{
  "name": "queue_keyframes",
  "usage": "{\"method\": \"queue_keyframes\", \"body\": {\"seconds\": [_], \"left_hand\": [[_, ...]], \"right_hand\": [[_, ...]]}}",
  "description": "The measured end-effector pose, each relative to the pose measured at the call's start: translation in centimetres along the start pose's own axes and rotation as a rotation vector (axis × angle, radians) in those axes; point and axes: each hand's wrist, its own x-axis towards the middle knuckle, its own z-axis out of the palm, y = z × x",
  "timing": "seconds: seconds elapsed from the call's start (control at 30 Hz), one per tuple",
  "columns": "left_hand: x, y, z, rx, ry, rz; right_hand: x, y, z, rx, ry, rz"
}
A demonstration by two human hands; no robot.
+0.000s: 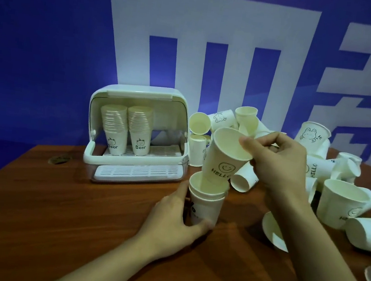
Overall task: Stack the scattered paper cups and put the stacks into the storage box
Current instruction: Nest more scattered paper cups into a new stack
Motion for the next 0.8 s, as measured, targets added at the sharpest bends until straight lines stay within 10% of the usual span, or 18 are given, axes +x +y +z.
{"method": "queue_keyframes", "body": {"seconds": [0.27,0.8], "left_hand": [[0.0,0.0,-0.1,-0.01,-0.007,0.003],[-0.3,0.0,-0.3,-0.087,-0.001,-0.044]], "right_hand": [[-0.7,0.5,0.8,-0.044,-0.194,0.1],[-1.0,1.9,1.3,-0.371,-0.124,-0.359]]}}
